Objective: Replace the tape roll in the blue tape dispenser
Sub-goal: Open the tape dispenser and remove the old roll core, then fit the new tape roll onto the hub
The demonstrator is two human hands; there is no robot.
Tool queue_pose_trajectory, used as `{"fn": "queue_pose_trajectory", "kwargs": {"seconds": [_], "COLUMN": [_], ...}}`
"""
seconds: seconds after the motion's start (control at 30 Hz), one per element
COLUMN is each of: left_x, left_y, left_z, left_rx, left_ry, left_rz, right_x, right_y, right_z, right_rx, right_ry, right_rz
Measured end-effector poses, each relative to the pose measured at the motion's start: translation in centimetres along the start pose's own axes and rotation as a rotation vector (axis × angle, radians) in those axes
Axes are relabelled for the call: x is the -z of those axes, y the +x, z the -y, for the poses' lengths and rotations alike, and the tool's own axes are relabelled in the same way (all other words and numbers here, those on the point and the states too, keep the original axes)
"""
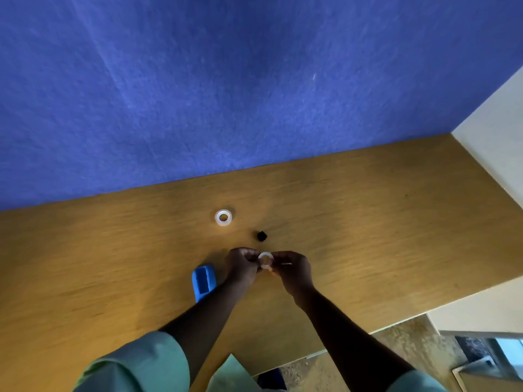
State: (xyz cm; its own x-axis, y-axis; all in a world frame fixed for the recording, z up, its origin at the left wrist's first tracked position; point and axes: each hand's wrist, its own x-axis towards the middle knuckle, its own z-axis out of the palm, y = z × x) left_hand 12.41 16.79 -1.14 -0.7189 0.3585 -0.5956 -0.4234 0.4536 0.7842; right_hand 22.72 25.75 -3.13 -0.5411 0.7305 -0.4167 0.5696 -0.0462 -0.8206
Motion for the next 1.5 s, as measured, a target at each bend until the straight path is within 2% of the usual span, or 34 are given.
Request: {"fn": "queue_pose_trajectory", "kwargs": {"seconds": [0.1,0.27,0.43,0.6,0.77,1.13,1.37,1.5], "left_x": [0.9,1.7,1.7,1.6,1.5,2.6,5.2,6.0], "left_y": [-0.4,-0.8,-1.0,-0.9,-0.8,2.2,4.9,6.4], "left_z": [0.7,2.0,3.7,4.7,4.4,1.6,-1.4,-2.8], "left_rx": [0.015,0.034,-0.005,-0.167,-0.21,-0.273,-0.318,-0.334], "left_ry": [0.001,0.018,0.194,0.489,0.582,0.512,0.612,0.673], "left_rz": [0.006,0.108,0.106,0.125,0.125,-0.056,-0.153,-0.225], "right_x": [-0.1,0.3,0.6,1.0,1.1,0.3,-0.3,-0.7], "right_y": [-0.6,-1.2,-1.8,-1.8,-1.5,2.5,5.6,6.6], "right_z": [-0.5,-1.1,-1.9,-2.1,-1.9,1.9,4.2,4.7], "right_rx": [-0.039,0.001,0.042,0.06,0.075,0.167,0.265,0.295], "right_ry": [0.004,-0.099,-0.236,-0.373,-0.448,-0.454,-0.489,-0.616], "right_rz": [0.025,0.049,0.057,0.076,0.097,0.093,0.114,0.144]}}
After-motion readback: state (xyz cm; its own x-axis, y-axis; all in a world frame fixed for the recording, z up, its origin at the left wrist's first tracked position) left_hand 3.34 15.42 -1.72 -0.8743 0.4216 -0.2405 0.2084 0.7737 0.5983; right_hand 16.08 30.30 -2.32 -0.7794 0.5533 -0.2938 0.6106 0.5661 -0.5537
